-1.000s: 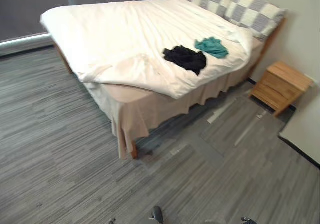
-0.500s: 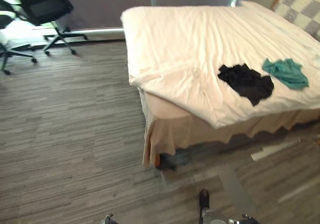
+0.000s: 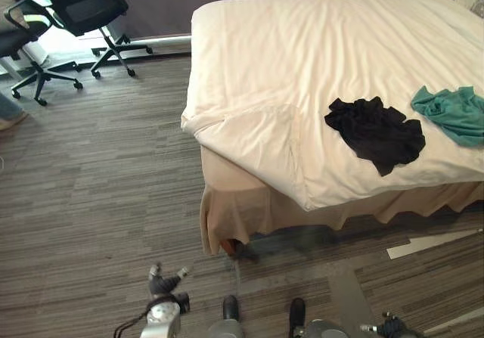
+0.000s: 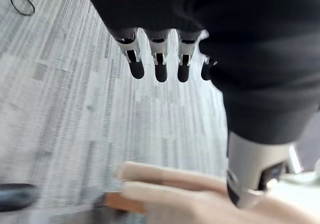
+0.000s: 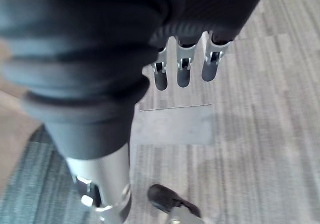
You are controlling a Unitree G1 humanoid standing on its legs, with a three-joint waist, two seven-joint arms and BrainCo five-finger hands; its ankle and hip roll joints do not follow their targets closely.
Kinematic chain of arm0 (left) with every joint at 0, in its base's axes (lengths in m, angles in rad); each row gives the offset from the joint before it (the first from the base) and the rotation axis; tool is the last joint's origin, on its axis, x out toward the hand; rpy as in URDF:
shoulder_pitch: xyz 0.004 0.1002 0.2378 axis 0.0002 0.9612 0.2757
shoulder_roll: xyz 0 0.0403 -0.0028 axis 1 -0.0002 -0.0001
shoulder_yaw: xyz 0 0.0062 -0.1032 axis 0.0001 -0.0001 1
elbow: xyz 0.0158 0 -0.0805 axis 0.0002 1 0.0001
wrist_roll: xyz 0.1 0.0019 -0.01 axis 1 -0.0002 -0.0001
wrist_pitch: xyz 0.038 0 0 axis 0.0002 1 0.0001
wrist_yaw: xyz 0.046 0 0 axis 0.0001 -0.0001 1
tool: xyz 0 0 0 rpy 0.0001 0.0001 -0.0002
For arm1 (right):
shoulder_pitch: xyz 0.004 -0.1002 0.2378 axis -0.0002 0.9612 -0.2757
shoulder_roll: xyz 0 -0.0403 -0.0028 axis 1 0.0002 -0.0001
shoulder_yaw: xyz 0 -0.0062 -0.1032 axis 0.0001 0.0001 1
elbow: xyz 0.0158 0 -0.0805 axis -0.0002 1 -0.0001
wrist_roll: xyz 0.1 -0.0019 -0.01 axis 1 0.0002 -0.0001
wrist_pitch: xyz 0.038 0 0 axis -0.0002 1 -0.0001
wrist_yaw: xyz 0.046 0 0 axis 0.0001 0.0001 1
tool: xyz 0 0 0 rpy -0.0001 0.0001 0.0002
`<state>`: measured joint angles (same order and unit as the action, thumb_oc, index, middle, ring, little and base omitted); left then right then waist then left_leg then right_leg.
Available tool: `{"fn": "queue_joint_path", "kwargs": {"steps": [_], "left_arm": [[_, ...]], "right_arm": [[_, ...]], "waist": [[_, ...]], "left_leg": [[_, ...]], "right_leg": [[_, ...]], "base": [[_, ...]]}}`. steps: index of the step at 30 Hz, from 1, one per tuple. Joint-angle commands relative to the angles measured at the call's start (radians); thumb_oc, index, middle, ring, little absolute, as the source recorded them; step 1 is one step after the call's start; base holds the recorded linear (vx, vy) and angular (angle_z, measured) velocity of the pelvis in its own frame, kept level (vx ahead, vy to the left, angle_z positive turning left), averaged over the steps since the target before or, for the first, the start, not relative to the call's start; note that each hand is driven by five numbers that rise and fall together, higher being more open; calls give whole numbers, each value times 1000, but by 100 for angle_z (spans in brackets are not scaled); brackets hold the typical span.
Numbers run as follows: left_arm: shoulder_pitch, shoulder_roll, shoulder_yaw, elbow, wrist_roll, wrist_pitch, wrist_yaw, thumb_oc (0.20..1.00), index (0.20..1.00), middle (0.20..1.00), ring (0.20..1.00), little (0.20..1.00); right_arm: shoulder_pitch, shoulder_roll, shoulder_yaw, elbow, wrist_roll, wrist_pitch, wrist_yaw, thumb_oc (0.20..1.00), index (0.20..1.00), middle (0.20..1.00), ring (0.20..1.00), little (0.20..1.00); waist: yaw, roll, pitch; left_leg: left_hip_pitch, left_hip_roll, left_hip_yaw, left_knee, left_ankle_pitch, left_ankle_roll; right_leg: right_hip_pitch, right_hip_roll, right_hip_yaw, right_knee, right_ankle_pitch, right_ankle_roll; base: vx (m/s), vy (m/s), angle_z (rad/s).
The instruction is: Tidy up the quilt and then pick up the clothes from the bed and put them into the laundry hamper.
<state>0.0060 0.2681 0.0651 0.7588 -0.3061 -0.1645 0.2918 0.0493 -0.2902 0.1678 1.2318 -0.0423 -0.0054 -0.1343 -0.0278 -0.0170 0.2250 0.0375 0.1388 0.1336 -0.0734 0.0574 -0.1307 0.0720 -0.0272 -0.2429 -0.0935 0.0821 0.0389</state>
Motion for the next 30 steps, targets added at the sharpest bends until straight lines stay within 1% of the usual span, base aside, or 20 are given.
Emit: {"fn": "queue_joint_path", "kwargs": {"steps": [1,2,4,7,8,10,11,13,14,15,16,19,20,21,22,23,26,27,29,30], "left_arm": [[-51,148,60,-126,-19,-95,89,1000,1000,1000,1000,1000],[-50,148,60,-128,-18,-94,90,1000,1000,1000,1000,1000],[-137,230,51,-256,79,-98,115,1000,1000,1000,1000,1000],[-209,285,29,-300,116,-93,107,1000,1000,1000,1000,1000],[-322,350,-33,-297,205,-69,122,1000,1000,1000,1000,1000],[-440,408,-105,-277,324,-27,134,1000,1000,1000,1000,1000],[-444,409,-108,-275,324,-28,135,1000,1000,1000,1000,1000],[-578,457,-190,-228,414,2,155,1000,1000,1000,1000,1000],[-748,495,-305,-153,495,37,174,1000,1000,1000,1000,1000],[-834,506,-365,-96,523,51,179,1000,1000,1000,1000,1000],[-840,506,-369,-92,522,50,180,1000,1000,1000,1000,1000],[-1137,539,-606,99,669,101,198,1000,1000,1000,1000,1000],[-1140,539,-608,101,668,100,198,1000,1000,1000,1000,1000],[-1198,549,-664,129,713,110,201,1000,1000,1000,1000,1000],[-1299,549,-783,217,810,137,180,1000,1000,1000,1000,1000],[-1301,548,-785,218,809,137,181,1000,1000,1000,1000,1000],[-1399,515,-884,354,871,162,146,1000,1000,1000,1000,1000],[-1417,492,-925,420,900,177,104,1000,1000,1000,1000,1000],[-1401,475,-928,452,911,184,71,1000,1000,1000,1000,1000],[-1377,459,-938,483,943,187,32,771,771,771,771,771]], "right_arm": [[3,25,15,-8,-45,-7,-8,1000,1000,1000,1000,1000],[3,26,16,-8,-45,-6,-8,1000,1000,1000,1000,1000],[3,21,24,-19,-38,-13,-1,1000,1000,1000,1000,1000],[-2,12,36,-26,-38,-13,10,1000,1000,1000,1000,1000],[-15,-2,45,-32,-35,-13,17,1000,1000,1000,1000,1000],[-30,-14,54,-30,-33,-15,16,1000,1000,1000,1000,1000],[-31,-13,53,-29,-33,-16,16,1000,1000,1000,1000,1000],[-48,-27,65,-28,-27,-19,11,1000,1000,1000,1000,1000],[-69,-38,79,-25,-18,-23,3,1000,1000,1000,1000,1000],[-84,-45,88,-21,-10,-25,-3,1000,1000,1000,1000,1000],[-86,-43,86,-20,-10,-25,-3,1000,1000,1000,1000,1000],[-118,-59,107,-22,28,-46,-24,1000,1000,1000,1000,1000],[-119,-58,107,-22,28,-46,-24,1000,1000,1000,1000,1000],[-122,-59,110,-24,41,-54,-28,1000,1000,1000,1000,1000],[-125,-59,118,-32,62,-69,-28,1000,1000,1000,1000,1000],[-126,-58,118,-32,62,-69,-28,1000,1000,1000,1000,1000],[-119,-51,134,-34,81,-81,-33,1000,1000,1000,1000,1000],[-125,-49,132,-36,109,-87,-39,1000,1000,1000,1000,1000],[-133,-46,129,-35,125,-87,-40,1000,1000,1000,1000,1000],[-135,-46,125,-33,140,-85,-38,1000,1000,1000,1000,1000]], "waist": [[0,-5,-22],[0,-5,-22],[-15,-4,-7],[-31,-1,6],[-48,5,22],[-66,12,35],[-63,11,33],[-85,17,52],[-102,20,71],[-111,20,83],[-109,18,81],[-143,16,120],[-141,14,118],[-147,15,126],[-162,17,144],[-161,16,142],[-178,12,170],[-187,13,188],[-189,12,194],[-192,13,199]], "left_leg": [[76,-13,40,-12,-67,13],[78,-13,41,-12,-67,13],[83,-9,55,-14,-76,9],[72,-9,67,-14,-75,8],[56,-10,83,-14,-73,8],[39,-10,94,-14,-73,7],[33,-11,96,-14,-70,8],[12,-12,105,-14,-67,8],[-16,-12,112,-10,-60,8],[-33,-13,115,-6,-56,8],[-37,-14,116,-7,-53,8],[-94,-9,128,7,-41,4],[-98,-10,129,8,-39,4],[-112,-7,132,11,-36,2],[-138,-1,140,22,-36,-1],[-142,-1,140,23,-34,-1],[-183,10,146,55,-38,-2],[-200,16,150,74,-41,-3],[-202,17,153,77,-43,-3],[-198,17,158,79,-46,-4]], "right_leg": [[-27,-147,31,50,-79,128],[-26,-147,31,50,-79,128],[-38,-148,44,51,-75,135],[-69,-150,60,51,-64,141],[-111,-150,81,55,-54,146],[-145,-150,94,63,-50,151],[-151,-151,96,63,-47,150],[-190,-149,108,78,-44,155],[-231,-149,118,93,-38,157],[-253,-149,123,99,-32,160],[-257,-150,124,98,-30,159],[-319,-150,138,107,-14,168],[-323,-150,139,106,-11,168],[-338,-150,143,106,-8,170],[-366,-153,144,112,-4,175],[-370,-153,145,112,-1,174],[-412,-154,156,126,0,176],[-432,-155,157,137,-1,175],[-437,-155,155,140,-2,176],[-437,-154,158,143,-3,177]], "base": [[106,1,3],[56,-5,-12],[35,-8,-13],[-35,3,-15],[-75,17,-14],[-65,14,-22],[-63,9,-31],[-87,15,-28],[-125,2,-17],[-114,-10,-12],[-78,-11,-17],[-79,-31,-21],[-47,-17,-11],[-49,-23,-25],[-48,-23,-25],[-55,-31,-23],[-51,-34,-12],[-60,-31,-15],[-33,-11,-9],[-1,9,-6]]}}
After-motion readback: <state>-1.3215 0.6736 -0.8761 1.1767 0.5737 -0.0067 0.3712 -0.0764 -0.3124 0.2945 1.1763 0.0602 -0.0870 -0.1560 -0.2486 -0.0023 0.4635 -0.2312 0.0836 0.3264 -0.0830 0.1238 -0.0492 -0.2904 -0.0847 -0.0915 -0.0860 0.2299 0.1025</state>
